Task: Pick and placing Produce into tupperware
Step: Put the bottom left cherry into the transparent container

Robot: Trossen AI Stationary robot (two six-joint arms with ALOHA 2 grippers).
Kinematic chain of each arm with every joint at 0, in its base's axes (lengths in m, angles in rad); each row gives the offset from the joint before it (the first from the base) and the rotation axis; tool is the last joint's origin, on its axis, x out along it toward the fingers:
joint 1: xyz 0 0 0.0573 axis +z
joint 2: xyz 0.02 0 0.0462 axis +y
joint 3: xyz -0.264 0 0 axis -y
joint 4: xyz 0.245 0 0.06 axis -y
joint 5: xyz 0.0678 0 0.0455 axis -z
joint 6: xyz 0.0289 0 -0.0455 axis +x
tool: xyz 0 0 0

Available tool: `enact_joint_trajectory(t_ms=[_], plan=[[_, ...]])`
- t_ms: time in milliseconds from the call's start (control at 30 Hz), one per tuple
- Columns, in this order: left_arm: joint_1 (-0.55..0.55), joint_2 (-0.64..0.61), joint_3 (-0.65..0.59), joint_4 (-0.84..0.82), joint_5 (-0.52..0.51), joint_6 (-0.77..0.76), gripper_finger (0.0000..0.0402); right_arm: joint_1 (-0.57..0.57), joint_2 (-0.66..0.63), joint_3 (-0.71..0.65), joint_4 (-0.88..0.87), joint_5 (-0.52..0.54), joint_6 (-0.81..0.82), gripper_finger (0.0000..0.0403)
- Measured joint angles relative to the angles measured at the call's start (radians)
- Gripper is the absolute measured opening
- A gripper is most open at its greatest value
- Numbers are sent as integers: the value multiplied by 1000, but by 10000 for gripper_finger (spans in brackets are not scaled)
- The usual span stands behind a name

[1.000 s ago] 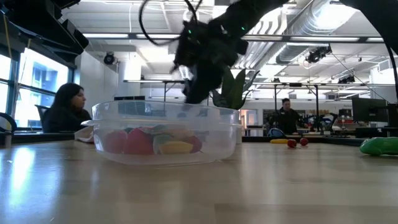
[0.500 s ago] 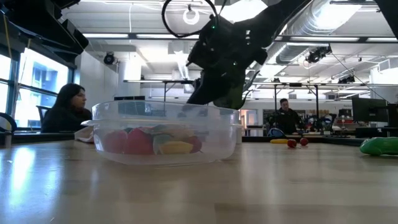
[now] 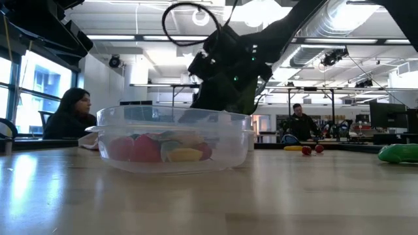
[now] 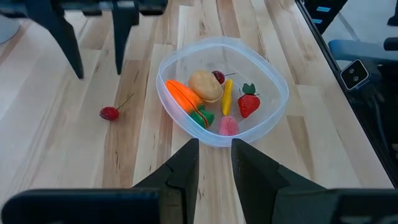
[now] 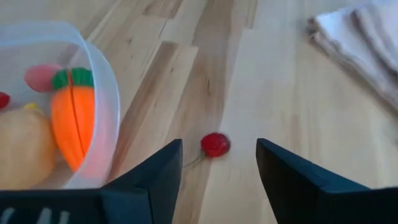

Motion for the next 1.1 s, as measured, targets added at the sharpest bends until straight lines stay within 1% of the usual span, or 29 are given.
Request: enact_joint_trajectory(t_ms=[733,933,1100], plan=[[0,0,0,0,0,0,83,17,107,4,101,11,28,199],[0,0,0,0,0,0,83,22,119,4,141,8,28,199],[0,0,0,0,0,0,83,21,119,4,142,29,28,199]])
